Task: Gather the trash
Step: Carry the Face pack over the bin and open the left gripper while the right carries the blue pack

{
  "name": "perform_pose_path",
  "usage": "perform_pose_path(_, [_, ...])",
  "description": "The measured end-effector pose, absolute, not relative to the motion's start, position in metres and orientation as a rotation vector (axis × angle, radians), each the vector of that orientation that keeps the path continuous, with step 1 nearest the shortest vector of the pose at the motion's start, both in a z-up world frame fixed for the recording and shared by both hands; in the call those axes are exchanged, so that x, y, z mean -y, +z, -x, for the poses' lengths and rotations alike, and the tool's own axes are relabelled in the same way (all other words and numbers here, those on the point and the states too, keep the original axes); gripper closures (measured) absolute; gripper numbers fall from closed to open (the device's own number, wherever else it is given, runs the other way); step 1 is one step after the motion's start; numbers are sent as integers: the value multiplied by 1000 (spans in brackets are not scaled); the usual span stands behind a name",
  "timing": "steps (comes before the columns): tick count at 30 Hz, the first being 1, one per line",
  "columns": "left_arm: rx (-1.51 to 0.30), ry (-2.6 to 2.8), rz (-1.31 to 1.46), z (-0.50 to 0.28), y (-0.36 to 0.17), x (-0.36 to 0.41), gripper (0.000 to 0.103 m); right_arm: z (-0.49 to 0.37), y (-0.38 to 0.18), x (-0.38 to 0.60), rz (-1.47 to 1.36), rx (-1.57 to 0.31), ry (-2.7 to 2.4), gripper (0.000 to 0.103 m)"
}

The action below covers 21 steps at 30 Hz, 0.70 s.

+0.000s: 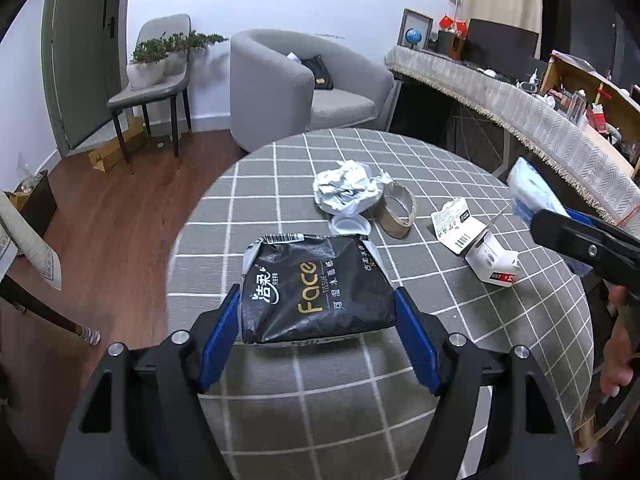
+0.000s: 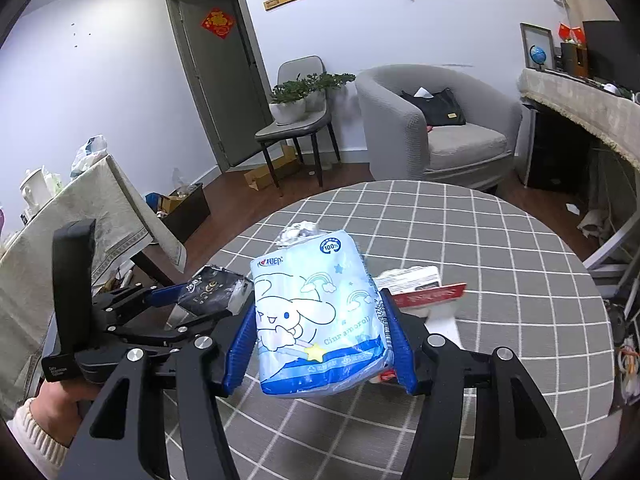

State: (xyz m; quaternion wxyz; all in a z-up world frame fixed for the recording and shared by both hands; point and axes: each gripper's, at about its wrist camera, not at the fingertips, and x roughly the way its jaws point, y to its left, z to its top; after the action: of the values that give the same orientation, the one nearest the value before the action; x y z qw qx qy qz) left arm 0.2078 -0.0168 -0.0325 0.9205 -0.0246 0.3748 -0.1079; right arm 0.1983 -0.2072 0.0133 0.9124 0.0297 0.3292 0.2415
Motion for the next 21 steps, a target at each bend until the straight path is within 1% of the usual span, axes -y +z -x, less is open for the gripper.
perform_pose_path(14, [-690, -149, 80, -171, -20, -49, 27, -189, 16, 147, -55, -656, 581, 44])
perform_pose_path(21, [-731, -84, 74, -156, -34, -87, 27, -180, 12, 113, -51, -653, 629, 44])
